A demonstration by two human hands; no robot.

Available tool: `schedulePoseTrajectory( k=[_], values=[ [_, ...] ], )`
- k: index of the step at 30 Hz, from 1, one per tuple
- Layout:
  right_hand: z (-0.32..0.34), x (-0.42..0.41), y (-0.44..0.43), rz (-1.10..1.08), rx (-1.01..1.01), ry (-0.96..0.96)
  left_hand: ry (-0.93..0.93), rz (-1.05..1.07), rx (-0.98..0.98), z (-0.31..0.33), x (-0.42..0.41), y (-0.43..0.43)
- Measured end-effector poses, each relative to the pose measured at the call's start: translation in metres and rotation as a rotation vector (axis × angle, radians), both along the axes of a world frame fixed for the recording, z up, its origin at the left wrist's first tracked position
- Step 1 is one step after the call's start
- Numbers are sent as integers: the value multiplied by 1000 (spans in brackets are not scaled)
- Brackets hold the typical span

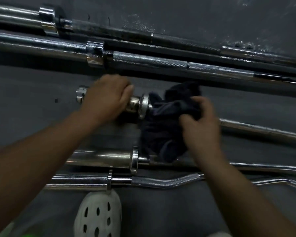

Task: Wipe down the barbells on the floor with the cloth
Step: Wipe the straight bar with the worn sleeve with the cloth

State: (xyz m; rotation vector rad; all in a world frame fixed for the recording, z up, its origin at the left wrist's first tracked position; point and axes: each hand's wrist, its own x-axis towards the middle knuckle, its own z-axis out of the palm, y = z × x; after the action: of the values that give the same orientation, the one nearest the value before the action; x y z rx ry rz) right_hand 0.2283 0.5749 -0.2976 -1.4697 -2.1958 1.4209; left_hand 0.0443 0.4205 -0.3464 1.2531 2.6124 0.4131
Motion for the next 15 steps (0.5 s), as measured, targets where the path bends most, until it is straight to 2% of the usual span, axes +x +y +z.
schedulePoseTrajectory(
  k=[2,3,4,6,8,10,12,15],
  values=[
    [0,11,35,-194,165,-59,87,-25,-90,-7,14,-7],
    [-7,13,36,-209,216,-137,77,-19,-113,-7,21,-11],
    [-17,12,25,-134,258,-224,53,-13,-130,-6,28,-15],
    [-22,10,-18,162,296,-355,18,-1,-141,-1,43,-23],
    [-14,22,-44,443,319,-376,-14,17,-143,6,54,-32],
    [-5,40,-26,593,286,-346,-145,113,-150,14,49,-35],
    [-2,59,4,539,292,-332,-253,173,-73,14,41,-24],
    [-12,73,6,186,377,-380,-314,28,40,12,65,5]
  ],
)
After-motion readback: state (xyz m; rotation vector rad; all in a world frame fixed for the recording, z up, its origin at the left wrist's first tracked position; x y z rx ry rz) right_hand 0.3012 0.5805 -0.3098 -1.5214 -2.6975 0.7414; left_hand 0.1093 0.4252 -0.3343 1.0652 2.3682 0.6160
